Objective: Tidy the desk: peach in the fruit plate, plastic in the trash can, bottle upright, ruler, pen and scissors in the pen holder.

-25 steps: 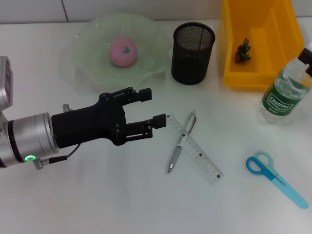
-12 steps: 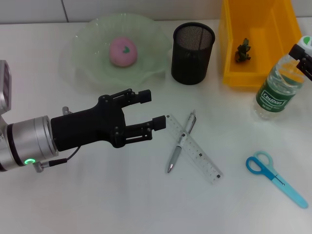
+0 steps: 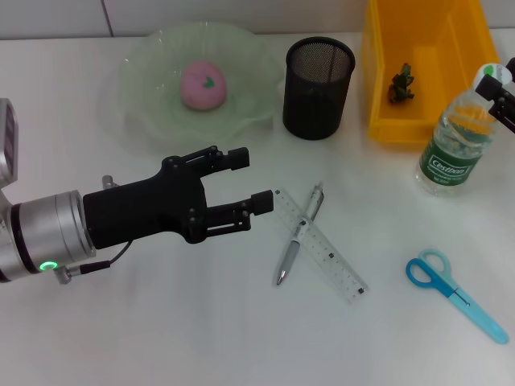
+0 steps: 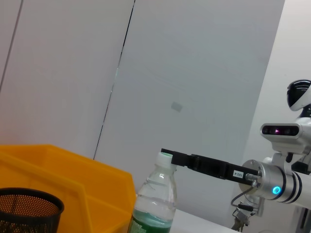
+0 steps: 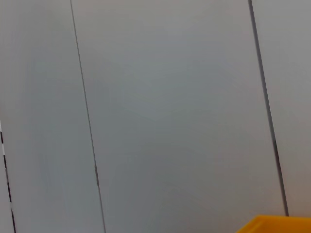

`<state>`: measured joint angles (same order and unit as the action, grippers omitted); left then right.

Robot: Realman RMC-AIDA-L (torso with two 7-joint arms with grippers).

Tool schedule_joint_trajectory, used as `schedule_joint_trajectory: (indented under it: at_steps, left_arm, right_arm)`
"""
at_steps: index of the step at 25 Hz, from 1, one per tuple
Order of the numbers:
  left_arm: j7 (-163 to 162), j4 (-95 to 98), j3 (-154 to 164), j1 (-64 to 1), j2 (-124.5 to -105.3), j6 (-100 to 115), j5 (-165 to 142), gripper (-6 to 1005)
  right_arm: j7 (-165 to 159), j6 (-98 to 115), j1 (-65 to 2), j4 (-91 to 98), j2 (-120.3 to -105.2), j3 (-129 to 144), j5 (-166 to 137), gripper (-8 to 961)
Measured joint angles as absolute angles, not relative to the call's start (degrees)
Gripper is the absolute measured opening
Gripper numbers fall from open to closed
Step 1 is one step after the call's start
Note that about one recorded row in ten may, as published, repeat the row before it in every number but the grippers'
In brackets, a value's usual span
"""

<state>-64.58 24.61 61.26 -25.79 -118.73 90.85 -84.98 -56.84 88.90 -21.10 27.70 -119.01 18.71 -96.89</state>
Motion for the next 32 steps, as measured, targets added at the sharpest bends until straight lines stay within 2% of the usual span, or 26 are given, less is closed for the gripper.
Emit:
schedule_joint_trajectory:
  at_steps: [4, 6, 8, 17, 25, 32]
  left_arm:
    - [-64.59, 24.61, 61.26, -25.76, -118.7, 91.02, -84.96, 753]
    - [-64.6, 24.61, 61.21, -25.73, -118.66, 91.16, -84.91, 752]
    - [-64.6, 24.61, 61.18, -25.73, -118.62, 91.2, -84.9, 752]
    - [-64.6, 24.79, 60.97, -25.75, -118.45, 91.15, -84.9, 751]
    - [-64.56, 25.05, 60.35, -25.88, -118.37, 90.74, -84.82, 750]
    - [-64.03, 25.05, 59.65, -25.83, -118.29, 90.48, -84.8, 749]
  right_arm:
    - [-59.36, 92.55, -20.58, 28.47, -118.78, 18.16, -96.65, 506]
    - [-62.09, 94.77, -20.1, 30.23, -118.6, 18.08, -96.65, 560]
    - [-66.79, 97.38, -19.18, 34.29, -118.48, 18.43, -96.8, 570]
    - [-101.22, 110.19, -16.86, 71.9, -118.95, 28.36, -111.93, 616]
    - [-127.29, 114.0, -19.01, 95.45, -119.34, 45.62, -127.61, 657]
    - [-142.2, 115.35, -22.62, 101.48, -119.26, 61.6, -141.55, 693]
